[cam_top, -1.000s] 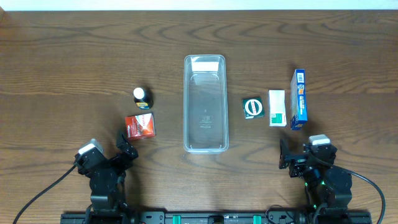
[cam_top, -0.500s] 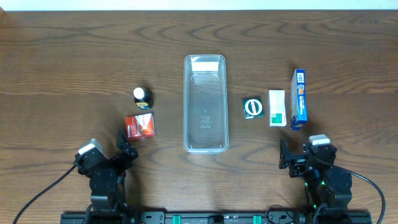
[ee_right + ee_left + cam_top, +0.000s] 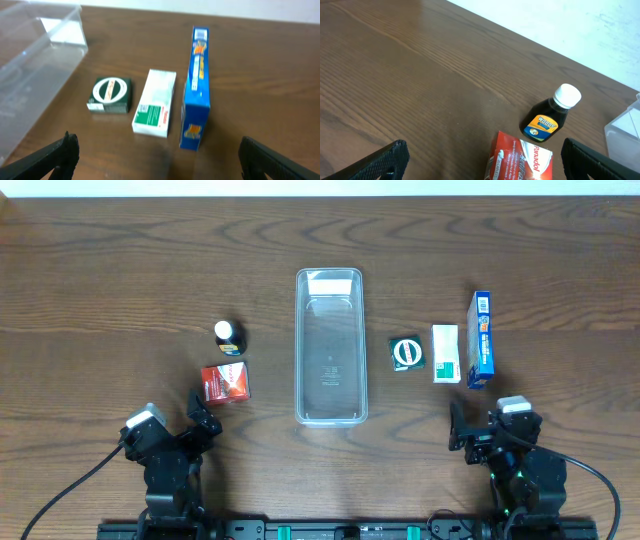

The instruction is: Pack container

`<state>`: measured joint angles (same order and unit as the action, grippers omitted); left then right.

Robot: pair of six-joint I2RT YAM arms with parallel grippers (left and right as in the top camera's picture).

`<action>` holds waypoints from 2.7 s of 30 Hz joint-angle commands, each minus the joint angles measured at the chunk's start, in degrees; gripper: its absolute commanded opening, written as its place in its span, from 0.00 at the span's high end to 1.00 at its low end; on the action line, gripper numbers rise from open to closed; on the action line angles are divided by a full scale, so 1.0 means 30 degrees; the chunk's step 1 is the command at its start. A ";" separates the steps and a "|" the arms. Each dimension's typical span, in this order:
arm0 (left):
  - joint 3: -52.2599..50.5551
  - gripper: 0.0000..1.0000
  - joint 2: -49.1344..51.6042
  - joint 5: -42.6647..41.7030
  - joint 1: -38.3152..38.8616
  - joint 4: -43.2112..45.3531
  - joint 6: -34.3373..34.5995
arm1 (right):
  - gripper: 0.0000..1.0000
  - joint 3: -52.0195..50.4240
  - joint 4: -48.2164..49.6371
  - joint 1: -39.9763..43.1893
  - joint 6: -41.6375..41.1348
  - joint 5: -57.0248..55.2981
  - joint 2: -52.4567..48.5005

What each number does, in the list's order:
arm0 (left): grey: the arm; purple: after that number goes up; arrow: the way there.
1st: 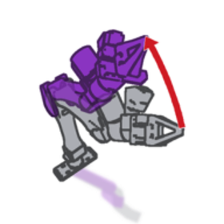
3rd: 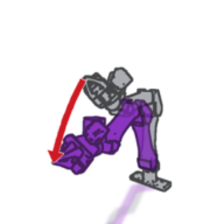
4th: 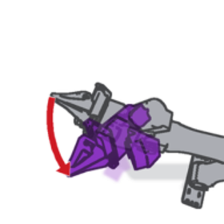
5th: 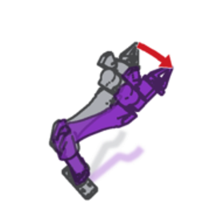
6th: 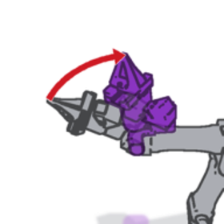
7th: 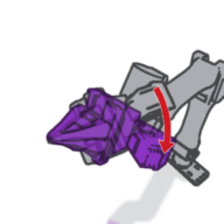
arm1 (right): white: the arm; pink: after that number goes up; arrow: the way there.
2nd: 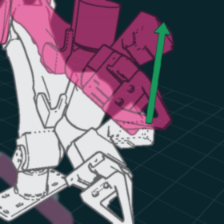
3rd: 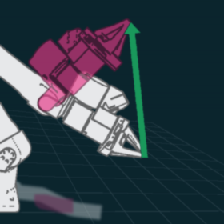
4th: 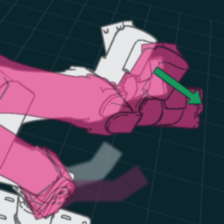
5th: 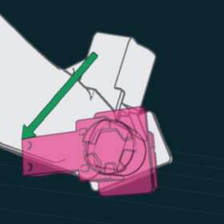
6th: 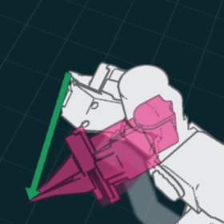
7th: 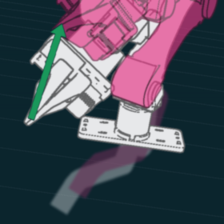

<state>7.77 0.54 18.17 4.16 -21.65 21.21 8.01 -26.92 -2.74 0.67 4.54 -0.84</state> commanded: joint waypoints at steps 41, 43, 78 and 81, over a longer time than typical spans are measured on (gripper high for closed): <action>-0.0430 0.02 -0.0066 0.0095 -0.0080 0.0036 0.0168 | 0.32 1.8899 -0.2346 0.0823 -0.3359 -0.2055 -3.0490; -0.0430 0.02 -0.0066 0.0095 -0.0080 0.0036 0.0168 | 0.33 1.8899 -0.2856 0.0823 -0.3738 -0.2892 -3.0607; -0.0430 0.02 -0.0066 0.0095 -0.0080 0.0029 0.0168 | 0.95 2.0990 -0.4116 -0.0437 -0.3978 -0.2302 -2.8676; -0.0430 0.02 -0.0066 0.0095 -0.0080 0.0029 0.0168 | 0.98 2.2615 -0.4641 -0.1851 -0.4860 -0.2280 -2.7598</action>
<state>7.70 0.56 18.15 4.16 -21.41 21.21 70.04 -40.93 -4.54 -11.51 -3.99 -89.08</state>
